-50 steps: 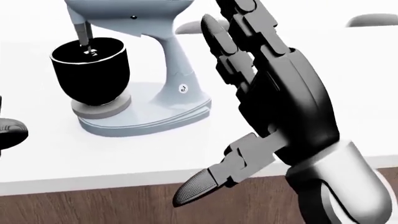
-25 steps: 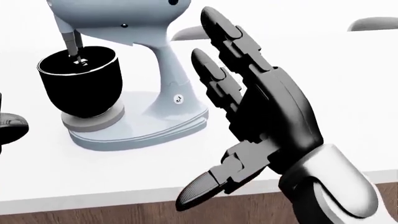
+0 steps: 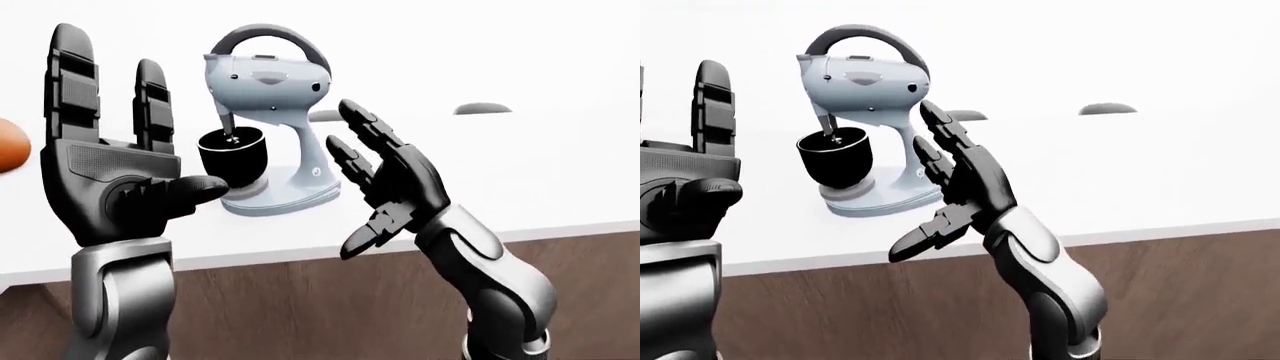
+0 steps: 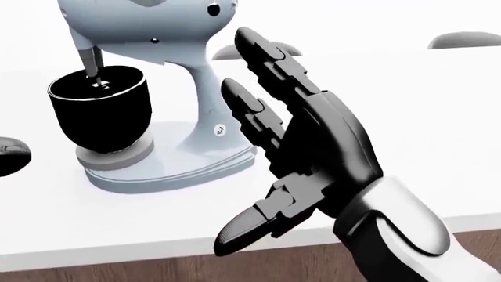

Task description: Open the stand mixer head.

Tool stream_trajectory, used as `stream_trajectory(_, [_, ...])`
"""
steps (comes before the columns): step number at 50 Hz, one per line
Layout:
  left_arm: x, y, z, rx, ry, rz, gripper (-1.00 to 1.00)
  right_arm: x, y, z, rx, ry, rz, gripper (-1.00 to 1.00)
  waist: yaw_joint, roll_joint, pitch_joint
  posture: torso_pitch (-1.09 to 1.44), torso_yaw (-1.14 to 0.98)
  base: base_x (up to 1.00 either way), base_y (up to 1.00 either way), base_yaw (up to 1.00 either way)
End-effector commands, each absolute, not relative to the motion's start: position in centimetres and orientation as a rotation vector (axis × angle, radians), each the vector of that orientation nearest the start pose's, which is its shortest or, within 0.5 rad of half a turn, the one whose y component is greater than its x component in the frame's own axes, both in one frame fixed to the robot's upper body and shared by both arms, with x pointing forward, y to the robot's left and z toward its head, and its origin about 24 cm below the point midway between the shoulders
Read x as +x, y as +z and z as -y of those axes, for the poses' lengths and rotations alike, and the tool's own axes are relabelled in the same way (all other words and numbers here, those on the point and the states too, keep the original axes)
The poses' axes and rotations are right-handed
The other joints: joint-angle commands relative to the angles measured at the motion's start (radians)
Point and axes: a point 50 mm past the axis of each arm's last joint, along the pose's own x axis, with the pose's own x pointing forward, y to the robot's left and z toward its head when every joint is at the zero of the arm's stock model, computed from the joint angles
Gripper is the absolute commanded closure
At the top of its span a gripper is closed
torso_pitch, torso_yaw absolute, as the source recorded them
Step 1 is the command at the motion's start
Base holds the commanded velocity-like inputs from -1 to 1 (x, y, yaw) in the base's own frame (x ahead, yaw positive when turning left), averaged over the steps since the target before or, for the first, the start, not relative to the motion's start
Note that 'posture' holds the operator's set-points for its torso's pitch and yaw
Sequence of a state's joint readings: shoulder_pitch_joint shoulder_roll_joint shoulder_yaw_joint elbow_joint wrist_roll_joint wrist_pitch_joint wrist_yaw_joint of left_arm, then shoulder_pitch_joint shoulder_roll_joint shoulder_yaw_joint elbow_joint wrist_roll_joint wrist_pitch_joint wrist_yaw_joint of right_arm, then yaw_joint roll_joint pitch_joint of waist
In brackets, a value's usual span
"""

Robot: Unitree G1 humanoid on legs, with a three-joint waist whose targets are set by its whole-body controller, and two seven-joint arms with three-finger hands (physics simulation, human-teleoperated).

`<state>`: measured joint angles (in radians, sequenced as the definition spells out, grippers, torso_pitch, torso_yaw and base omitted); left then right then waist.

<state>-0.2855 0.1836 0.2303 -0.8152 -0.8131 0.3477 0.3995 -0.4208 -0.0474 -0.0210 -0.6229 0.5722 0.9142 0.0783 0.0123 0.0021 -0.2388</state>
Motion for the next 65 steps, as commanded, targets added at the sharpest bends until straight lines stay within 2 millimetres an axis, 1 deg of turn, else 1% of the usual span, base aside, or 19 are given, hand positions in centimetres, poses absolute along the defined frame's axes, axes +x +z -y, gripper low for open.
stream_trajectory(1, [21.1, 25.7, -17.7, -0.561, -0.061, 0.681, -1.00, 25.4, 21.3, 8.6, 0.270, 0.643, 0.165, -1.00, -0.001, 0.003, -0.003, -0.30, 0.00, 0.00, 0.00, 0.00])
stream_trajectory(13, [21.1, 25.7, -17.8, -0.562, -0.057, 0.683, -1.00, 25.7, 20.9, 8.1, 0.297, 0.648, 0.145, -1.00, 0.002, 0.006, -0.002, -0.30, 0.00, 0.00, 0.00, 0.00])
stream_trajectory(18, [21.1, 25.6, -17.8, -0.560, -0.055, 0.684, -1.00, 25.7, 20.3, 7.9, 0.289, 0.658, 0.132, -1.00, 0.003, 0.007, -0.002, -0.30, 0.00, 0.00, 0.00, 0.00])
stream_trajectory(26, [21.0, 25.7, -17.8, -0.557, -0.056, 0.687, -1.00, 26.5, 19.1, 8.0, 0.281, 0.643, 0.102, -1.00, 0.004, 0.008, -0.004, -0.30, 0.00, 0.00, 0.00, 0.00])
stream_trajectory(33, [21.0, 25.7, -17.9, -0.556, -0.054, 0.686, -1.00, 26.8, 18.9, 8.2, 0.275, 0.643, 0.093, -1.00, 0.006, 0.008, -0.006, -0.30, 0.00, 0.00, 0.00, 0.00])
stream_trajectory(38, [21.0, 25.7, -17.9, -0.554, -0.055, 0.688, -1.00, 27.2, 18.3, 8.2, 0.267, 0.640, 0.084, -1.00, 0.006, 0.009, -0.007, -0.30, 0.00, 0.00, 0.00, 0.00])
stream_trajectory(52, [21.0, 25.9, -17.9, -0.553, -0.052, 0.692, -1.00, 28.6, 18.5, 8.3, 0.260, 0.652, 0.089, -1.00, 0.004, 0.010, -0.008, -0.30, 0.00, 0.00, 0.00, 0.00])
stream_trajectory(58, [21.0, 25.9, -18.0, -0.554, -0.049, 0.693, -1.00, 29.0, 17.6, 8.1, 0.267, 0.654, 0.071, -1.00, 0.003, 0.010, -0.008, -0.30, 0.00, 0.00, 0.00, 0.00])
stream_trajectory(65, [21.1, 25.9, -17.9, -0.554, -0.052, 0.694, -1.00, 29.4, 17.4, 7.9, 0.269, 0.655, 0.070, -1.00, 0.003, 0.011, -0.007, -0.30, 0.00, 0.00, 0.00, 0.00])
